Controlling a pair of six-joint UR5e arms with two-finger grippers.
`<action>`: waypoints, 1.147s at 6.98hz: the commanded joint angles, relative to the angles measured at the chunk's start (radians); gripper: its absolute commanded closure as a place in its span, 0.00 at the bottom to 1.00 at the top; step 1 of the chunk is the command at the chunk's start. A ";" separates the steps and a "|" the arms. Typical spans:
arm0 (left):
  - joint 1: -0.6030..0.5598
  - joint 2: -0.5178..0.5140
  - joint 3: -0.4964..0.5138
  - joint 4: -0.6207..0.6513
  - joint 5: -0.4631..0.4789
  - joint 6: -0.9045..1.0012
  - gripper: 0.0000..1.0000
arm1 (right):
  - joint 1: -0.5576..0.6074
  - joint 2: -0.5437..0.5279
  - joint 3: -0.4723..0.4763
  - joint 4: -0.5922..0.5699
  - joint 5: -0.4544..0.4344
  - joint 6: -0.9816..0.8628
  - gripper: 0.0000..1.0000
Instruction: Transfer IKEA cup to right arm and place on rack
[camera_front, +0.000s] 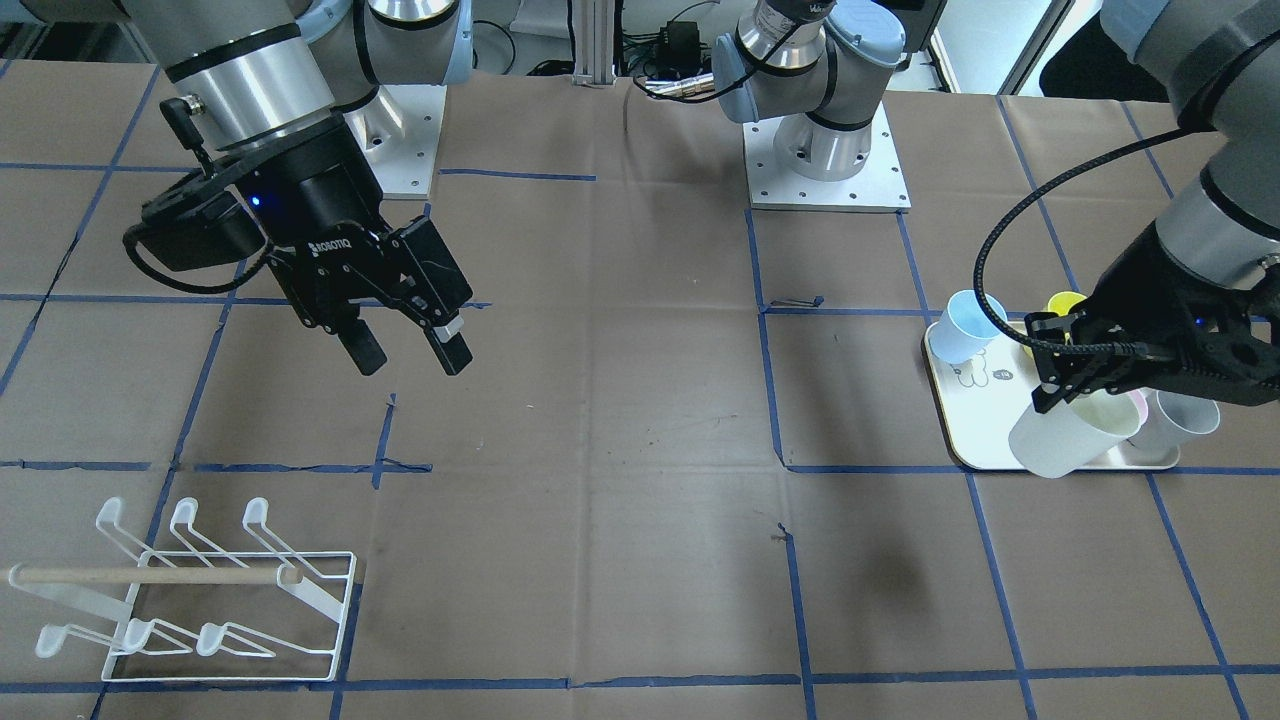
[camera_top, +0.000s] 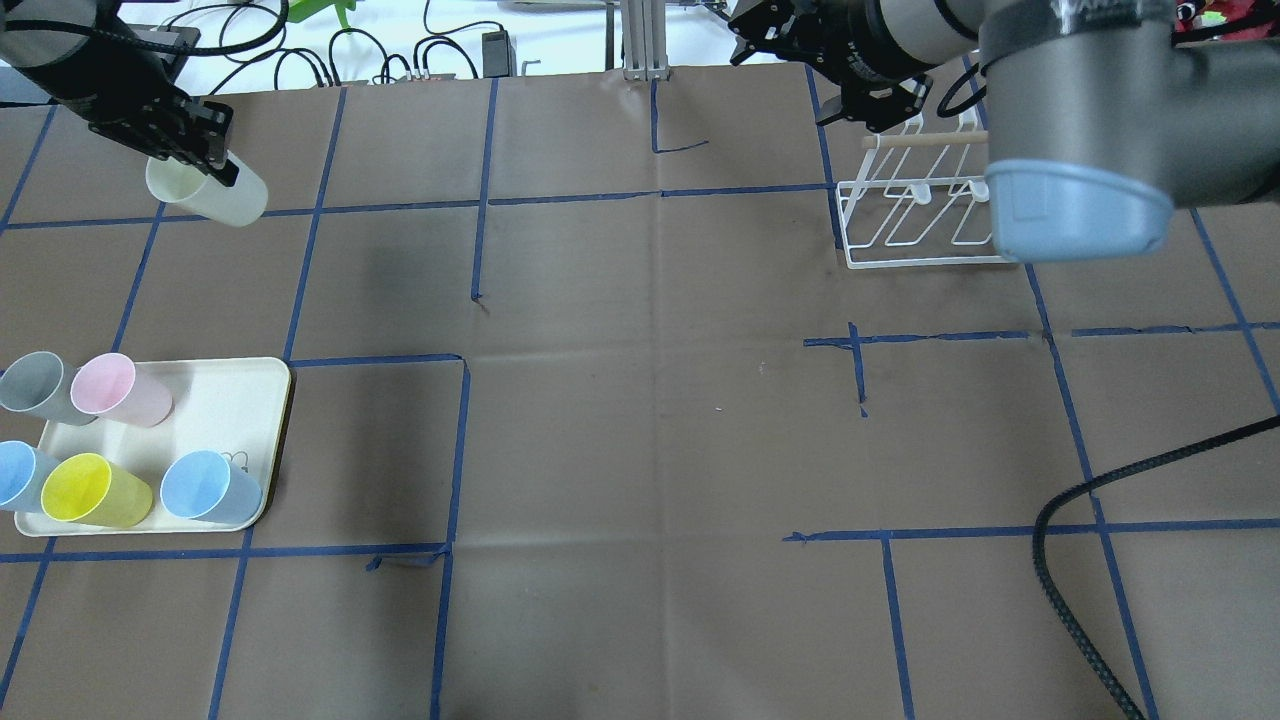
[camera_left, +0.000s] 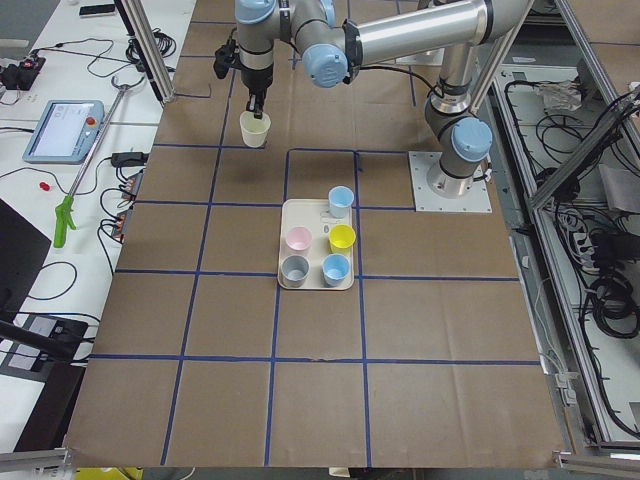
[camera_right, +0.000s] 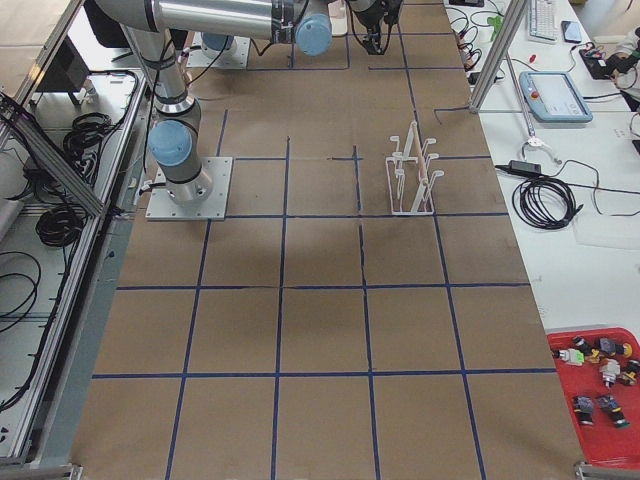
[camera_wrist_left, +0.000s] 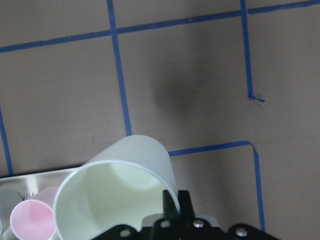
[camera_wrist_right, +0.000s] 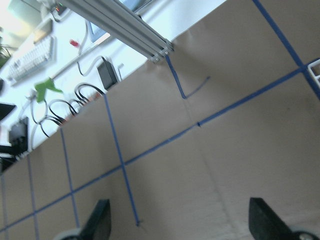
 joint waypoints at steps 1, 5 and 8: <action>-0.014 0.031 -0.124 0.255 -0.212 0.001 1.00 | -0.003 0.026 0.199 -0.532 0.062 0.374 0.02; -0.076 0.046 -0.514 1.053 -0.598 -0.011 1.00 | 0.009 0.127 0.276 -0.988 0.161 0.799 0.00; -0.177 0.019 -0.651 1.374 -0.715 -0.047 1.00 | 0.014 0.179 0.278 -0.985 0.371 0.802 0.00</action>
